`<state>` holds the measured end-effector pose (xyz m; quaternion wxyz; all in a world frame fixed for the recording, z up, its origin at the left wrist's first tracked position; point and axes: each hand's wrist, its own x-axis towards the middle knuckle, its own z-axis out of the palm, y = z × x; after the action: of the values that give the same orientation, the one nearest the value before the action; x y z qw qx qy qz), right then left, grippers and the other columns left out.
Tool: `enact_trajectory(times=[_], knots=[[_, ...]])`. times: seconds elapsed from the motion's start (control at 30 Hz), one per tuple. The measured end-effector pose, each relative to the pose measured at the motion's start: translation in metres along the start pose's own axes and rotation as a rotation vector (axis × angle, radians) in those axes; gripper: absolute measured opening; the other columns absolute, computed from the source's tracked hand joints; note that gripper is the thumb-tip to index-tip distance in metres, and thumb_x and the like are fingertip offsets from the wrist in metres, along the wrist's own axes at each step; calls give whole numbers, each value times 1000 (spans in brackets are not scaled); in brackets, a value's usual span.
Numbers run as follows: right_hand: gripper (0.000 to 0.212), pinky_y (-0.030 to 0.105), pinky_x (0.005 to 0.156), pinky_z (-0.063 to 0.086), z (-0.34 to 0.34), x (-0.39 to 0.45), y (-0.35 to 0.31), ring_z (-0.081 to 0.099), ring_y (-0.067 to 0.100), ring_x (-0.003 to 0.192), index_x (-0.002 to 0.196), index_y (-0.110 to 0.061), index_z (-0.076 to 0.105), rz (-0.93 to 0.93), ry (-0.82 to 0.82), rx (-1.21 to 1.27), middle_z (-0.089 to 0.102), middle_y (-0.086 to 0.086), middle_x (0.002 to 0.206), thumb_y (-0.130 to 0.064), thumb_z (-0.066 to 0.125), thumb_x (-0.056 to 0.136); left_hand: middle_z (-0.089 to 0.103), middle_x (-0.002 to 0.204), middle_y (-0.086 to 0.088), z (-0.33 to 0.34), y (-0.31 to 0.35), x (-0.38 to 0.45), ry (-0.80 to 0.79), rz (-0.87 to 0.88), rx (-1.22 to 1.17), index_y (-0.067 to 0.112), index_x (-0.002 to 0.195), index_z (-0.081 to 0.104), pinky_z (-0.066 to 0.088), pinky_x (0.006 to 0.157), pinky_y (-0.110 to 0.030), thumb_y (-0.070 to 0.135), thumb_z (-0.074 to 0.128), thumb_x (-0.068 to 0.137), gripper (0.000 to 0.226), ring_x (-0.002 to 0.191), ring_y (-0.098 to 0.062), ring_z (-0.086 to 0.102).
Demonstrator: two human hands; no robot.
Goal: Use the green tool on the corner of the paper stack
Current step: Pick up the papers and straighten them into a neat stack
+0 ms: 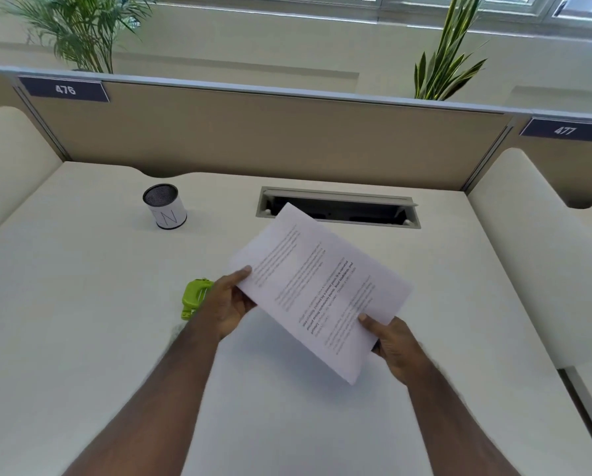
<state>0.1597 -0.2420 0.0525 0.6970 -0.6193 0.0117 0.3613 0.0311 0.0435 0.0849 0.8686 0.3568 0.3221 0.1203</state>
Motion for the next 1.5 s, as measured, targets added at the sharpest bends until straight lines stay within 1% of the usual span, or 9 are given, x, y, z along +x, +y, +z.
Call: enact_trajectory(times=[0.2,0.43,0.57,0.83,0.97,1.03,1.13,1.23,1.5], knots=[[33,35,77,61,-10,-4,-27,73,24,99,109,-13,72,-142,-49,-195,76,7,110,-20,75,77,73,115,-11,-31,38,4,-266,-31,606,15,114,70,59,83,-39,25,70,79,36,103,-27,71],[17,22,73,58,0,3,-17,73,14,90,90,-27,77,-199,11,-334,80,-5,93,-11,73,86,77,101,-1,-29,17,6,-167,176,711,17,106,72,58,74,-26,13,77,79,28,97,-22,71],[25,23,81,57,-3,3,-1,71,10,97,95,-30,75,-233,7,-376,78,-8,99,-7,72,86,73,110,-9,-36,-3,4,-126,259,813,11,113,68,54,90,-33,1,71,82,33,101,-20,67],[14,38,84,56,-2,8,-1,69,27,107,91,-29,74,-191,131,-410,77,3,103,-16,73,86,71,112,-10,-32,-12,4,-83,299,789,16,114,65,52,93,-37,1,68,85,33,104,-21,66],[68,38,101,45,6,6,4,51,24,129,146,-20,43,-136,297,-420,53,4,143,-32,73,86,75,105,-7,-30,-14,4,22,198,587,15,110,70,58,76,-39,10,68,87,24,98,-26,70],[81,42,103,45,13,3,10,52,25,129,152,-18,30,42,232,-324,48,8,147,-43,69,86,76,102,-4,-22,-21,1,54,99,433,14,110,69,59,74,-40,11,68,86,24,94,-25,71],[62,45,89,55,26,2,16,65,28,113,140,-19,47,234,-14,-58,60,8,133,-47,63,88,73,105,-8,-4,-40,-7,44,-32,214,13,111,65,60,75,-42,5,64,87,26,93,-24,70],[38,41,75,62,33,8,12,73,25,98,127,-17,61,175,-5,189,74,9,115,-24,66,90,73,108,-10,8,-55,-16,6,-124,138,11,115,63,62,73,-41,1,63,87,29,93,-25,71],[32,34,72,62,11,9,-24,74,19,98,118,-18,66,-42,5,-62,76,2,112,-10,68,87,75,108,-6,-1,-9,-15,-269,-131,239,12,114,70,60,74,-30,30,63,82,38,91,-19,72]])
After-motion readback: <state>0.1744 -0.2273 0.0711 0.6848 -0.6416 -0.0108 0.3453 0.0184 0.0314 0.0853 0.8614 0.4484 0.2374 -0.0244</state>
